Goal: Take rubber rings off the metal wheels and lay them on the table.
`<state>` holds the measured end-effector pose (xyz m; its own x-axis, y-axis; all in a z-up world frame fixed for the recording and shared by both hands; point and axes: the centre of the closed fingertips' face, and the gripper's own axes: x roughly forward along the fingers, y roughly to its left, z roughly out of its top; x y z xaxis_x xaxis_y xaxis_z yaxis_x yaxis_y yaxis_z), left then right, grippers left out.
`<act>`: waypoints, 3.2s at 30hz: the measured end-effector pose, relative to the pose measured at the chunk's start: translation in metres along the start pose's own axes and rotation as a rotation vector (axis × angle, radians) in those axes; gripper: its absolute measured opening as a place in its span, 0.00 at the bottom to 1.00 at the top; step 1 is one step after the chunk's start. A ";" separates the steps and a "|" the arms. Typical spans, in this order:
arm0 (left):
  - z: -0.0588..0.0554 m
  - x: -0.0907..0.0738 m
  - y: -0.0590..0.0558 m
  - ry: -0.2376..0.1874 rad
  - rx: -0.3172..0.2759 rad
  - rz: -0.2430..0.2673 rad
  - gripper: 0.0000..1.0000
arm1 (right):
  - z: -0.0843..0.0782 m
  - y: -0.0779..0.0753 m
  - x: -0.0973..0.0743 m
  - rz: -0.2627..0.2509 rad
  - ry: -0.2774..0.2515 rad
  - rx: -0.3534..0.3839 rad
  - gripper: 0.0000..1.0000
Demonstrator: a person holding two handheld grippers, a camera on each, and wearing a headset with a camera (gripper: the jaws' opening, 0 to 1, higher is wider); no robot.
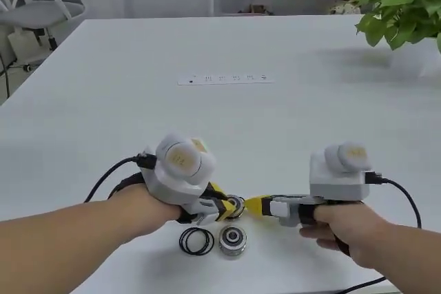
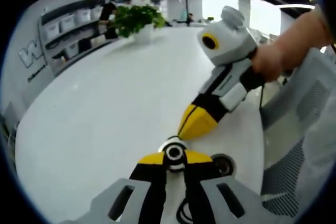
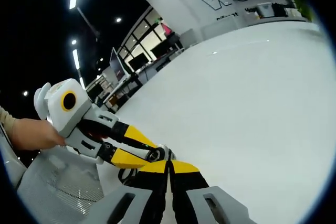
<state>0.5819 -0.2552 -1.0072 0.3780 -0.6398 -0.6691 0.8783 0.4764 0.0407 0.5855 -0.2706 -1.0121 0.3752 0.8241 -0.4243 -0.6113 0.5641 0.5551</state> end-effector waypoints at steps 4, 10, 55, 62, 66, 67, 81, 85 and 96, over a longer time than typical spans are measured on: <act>0.000 0.000 0.000 -0.002 0.000 0.006 0.12 | 0.002 0.003 -0.001 0.008 -0.015 0.013 0.00; 0.000 0.000 0.000 -0.001 -0.001 0.006 0.12 | 0.002 0.006 -0.002 0.007 -0.015 0.011 0.00; 0.000 0.001 0.001 -0.010 -0.005 0.006 0.12 | 0.003 0.036 -0.006 0.162 -0.047 0.058 0.00; 0.001 0.001 0.001 -0.031 -0.029 0.010 0.13 | 0.004 0.021 -0.007 0.091 -0.051 0.046 0.00; 0.001 -0.001 -0.001 -0.023 -0.017 0.009 0.14 | 0.003 0.019 -0.008 0.079 -0.045 0.045 0.00; 0.001 -0.001 -0.001 -0.018 -0.015 0.008 0.14 | 0.004 0.019 -0.008 0.079 -0.047 0.044 0.00; 0.013 -0.027 -0.004 -0.079 -0.046 -0.010 0.22 | 0.014 0.024 -0.012 0.083 -0.068 0.054 0.00; 0.016 -0.038 -0.003 -0.100 -0.051 -0.008 0.25 | 0.017 0.028 -0.014 0.091 -0.072 0.044 0.00; 0.022 -0.075 0.002 -0.163 -0.074 0.008 0.30 | 0.029 0.044 -0.014 0.122 -0.074 0.023 0.00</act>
<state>0.5619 -0.2195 -0.9408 0.4322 -0.7224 -0.5397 0.8537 0.5207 -0.0134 0.5737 -0.2560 -0.9605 0.3500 0.8876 -0.2995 -0.6398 0.4600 0.6157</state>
